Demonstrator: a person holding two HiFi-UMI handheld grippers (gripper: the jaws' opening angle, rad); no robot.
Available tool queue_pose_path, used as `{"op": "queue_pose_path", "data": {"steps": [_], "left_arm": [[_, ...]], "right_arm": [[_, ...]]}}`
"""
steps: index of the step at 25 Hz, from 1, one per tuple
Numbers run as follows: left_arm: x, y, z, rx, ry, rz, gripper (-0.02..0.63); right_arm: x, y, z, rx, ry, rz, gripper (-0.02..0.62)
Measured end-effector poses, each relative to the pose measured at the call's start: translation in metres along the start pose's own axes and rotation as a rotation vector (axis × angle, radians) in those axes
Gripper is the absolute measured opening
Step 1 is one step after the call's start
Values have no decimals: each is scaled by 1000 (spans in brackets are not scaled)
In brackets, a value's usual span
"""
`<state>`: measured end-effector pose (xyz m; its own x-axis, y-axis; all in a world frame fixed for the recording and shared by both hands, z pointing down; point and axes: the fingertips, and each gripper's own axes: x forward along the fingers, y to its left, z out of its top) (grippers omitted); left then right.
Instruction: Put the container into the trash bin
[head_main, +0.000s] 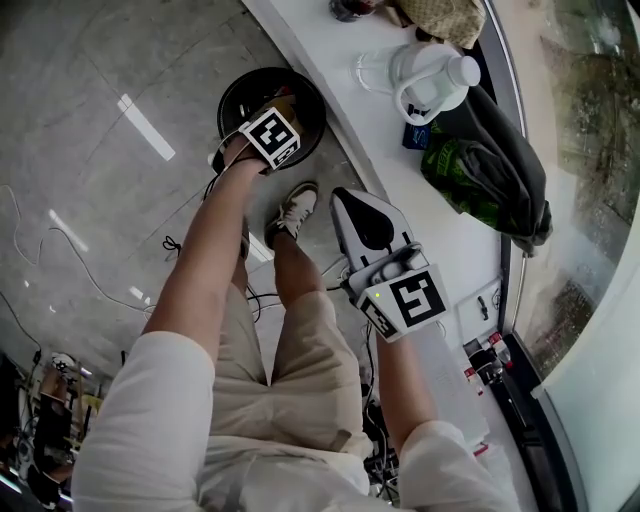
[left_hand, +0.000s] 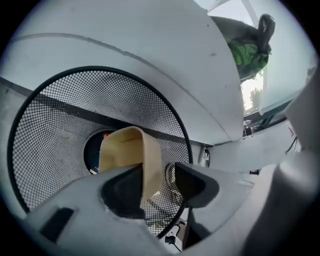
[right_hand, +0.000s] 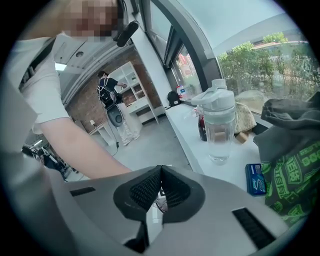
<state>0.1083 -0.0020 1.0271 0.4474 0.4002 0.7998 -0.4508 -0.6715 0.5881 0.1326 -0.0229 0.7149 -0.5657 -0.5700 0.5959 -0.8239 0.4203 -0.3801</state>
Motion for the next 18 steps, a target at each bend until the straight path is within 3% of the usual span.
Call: {"op": "queue_pose_path", "data": {"steps": [10, 18], "left_arm": [[2, 11, -2, -15, 17, -29, 307], [-1, 17, -2, 42, 38, 49, 359]], "right_arm": [[3, -4, 2, -6, -16, 9, 2], [-6, -6, 2, -21, -18, 6, 2]]}}
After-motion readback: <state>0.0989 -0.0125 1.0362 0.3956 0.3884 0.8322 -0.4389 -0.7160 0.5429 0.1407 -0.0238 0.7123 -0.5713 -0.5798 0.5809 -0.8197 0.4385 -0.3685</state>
